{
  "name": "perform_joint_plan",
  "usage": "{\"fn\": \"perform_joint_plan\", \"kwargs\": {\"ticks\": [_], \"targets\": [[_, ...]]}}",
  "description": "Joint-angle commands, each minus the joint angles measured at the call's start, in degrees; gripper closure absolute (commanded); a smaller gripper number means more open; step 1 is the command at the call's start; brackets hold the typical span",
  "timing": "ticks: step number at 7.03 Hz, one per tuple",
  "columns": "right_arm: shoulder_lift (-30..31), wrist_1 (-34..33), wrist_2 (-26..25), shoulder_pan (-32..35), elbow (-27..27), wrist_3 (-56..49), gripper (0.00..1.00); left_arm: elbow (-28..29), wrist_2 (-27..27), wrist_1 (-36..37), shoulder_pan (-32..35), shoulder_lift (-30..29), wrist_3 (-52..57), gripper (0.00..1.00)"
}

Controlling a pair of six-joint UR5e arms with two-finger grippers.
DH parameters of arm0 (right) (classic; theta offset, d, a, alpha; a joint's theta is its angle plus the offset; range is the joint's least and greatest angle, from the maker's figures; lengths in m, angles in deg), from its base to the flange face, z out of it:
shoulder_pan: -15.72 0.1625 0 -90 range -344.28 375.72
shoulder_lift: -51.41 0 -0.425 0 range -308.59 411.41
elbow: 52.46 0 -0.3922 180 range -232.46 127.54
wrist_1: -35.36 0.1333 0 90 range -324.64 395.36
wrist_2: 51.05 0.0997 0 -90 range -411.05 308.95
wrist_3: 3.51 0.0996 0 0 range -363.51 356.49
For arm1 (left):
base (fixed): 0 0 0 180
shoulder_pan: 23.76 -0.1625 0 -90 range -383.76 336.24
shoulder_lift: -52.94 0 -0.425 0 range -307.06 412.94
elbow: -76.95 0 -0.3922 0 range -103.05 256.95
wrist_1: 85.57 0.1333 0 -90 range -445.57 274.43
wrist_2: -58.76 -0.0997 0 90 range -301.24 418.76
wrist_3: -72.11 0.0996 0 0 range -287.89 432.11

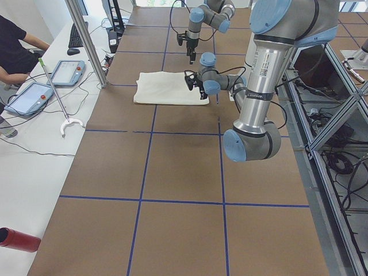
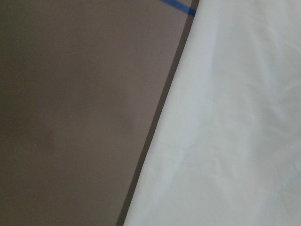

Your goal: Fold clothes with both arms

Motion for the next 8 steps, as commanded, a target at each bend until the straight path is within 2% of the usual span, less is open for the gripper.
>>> {"fn": "perform_joint_plan", "kwargs": {"ticks": [1,8], "targets": [[0.91,0.07,0.53,-0.08,-0.86,0.78,0.0,0.48,-5.13,6.24,-7.11,-1.03,-7.07,0.05],[0.91,0.07,0.53,0.54,-0.77,0.79,0.0,3.91,-8.75,7.05,-7.15,-2.35,-9.46,0.25]]}}
